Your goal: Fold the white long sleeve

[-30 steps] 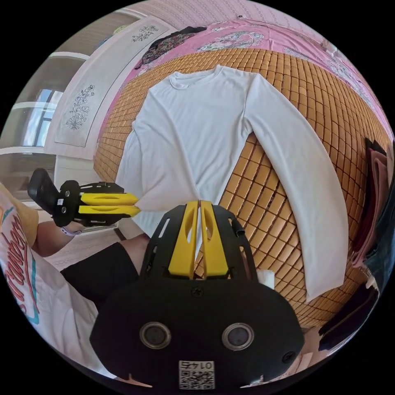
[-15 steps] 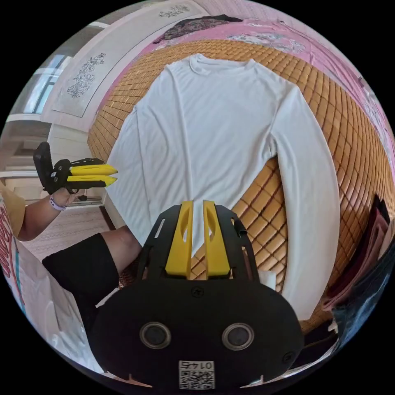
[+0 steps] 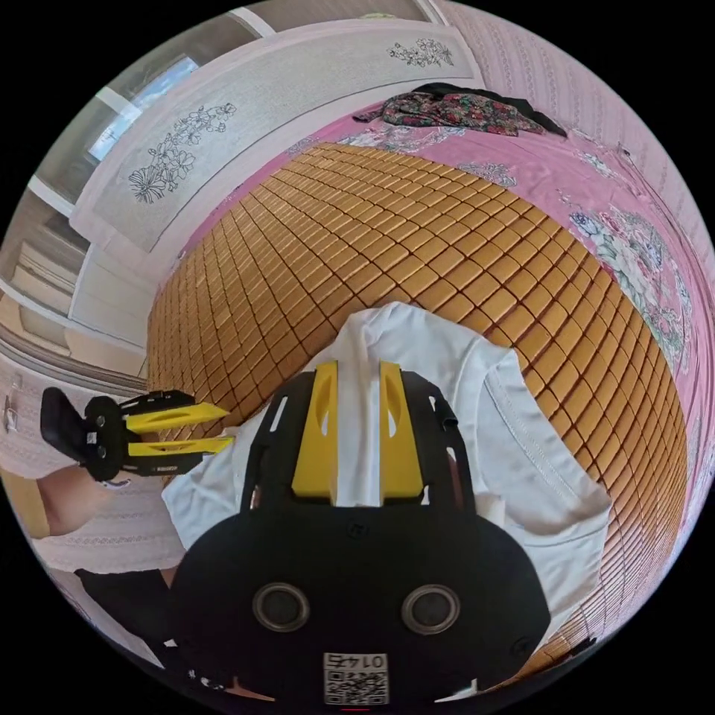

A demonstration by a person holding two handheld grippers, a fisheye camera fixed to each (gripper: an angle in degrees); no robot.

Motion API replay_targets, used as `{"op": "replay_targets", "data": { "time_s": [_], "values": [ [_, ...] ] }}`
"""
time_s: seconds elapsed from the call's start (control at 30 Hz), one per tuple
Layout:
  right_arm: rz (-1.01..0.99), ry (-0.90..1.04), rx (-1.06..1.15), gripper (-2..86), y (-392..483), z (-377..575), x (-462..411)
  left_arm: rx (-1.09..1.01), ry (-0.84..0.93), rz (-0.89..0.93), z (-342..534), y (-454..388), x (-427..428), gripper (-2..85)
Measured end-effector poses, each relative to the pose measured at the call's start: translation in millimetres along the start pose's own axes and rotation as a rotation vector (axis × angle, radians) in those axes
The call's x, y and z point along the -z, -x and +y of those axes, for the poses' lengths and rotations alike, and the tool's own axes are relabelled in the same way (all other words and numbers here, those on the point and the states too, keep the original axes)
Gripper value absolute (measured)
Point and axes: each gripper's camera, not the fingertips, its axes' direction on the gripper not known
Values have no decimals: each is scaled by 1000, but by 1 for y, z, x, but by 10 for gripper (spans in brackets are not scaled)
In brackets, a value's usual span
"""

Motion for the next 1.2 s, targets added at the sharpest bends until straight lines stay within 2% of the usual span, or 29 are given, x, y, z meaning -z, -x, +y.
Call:
{"op": "replay_targets", "data": {
  "time_s": [0.03,0.17,0.3,0.4,0.47,0.57,0.67,0.87,1.0,1.2],
  "values": [
    [16,-4,19,12,2,-7,-2,-12,8,17,-1,1,-3,65],
    [27,14,98,-3,4,-25,-4,-14,34,82,-3,9,-11,23],
    [15,57,99,9,-1,-29,-14,102,53,123,1,26,-15,14],
    [-27,6,92,53,-3,-18,-1,242,35,206,7,46,-17,62],
    [-17,-105,66,75,-5,19,27,283,8,225,12,51,-10,72],
    [54,-197,31,77,-3,100,64,259,-75,140,26,39,16,70],
    [158,-146,-82,72,5,206,79,190,-81,184,45,5,31,63],
    [169,126,-368,67,56,396,72,-6,95,424,72,-121,24,61],
    [89,198,-467,65,89,454,58,-157,169,518,71,-213,9,66],
    [193,149,-430,35,113,496,44,-303,159,429,56,-279,-18,67]
  ]
}}
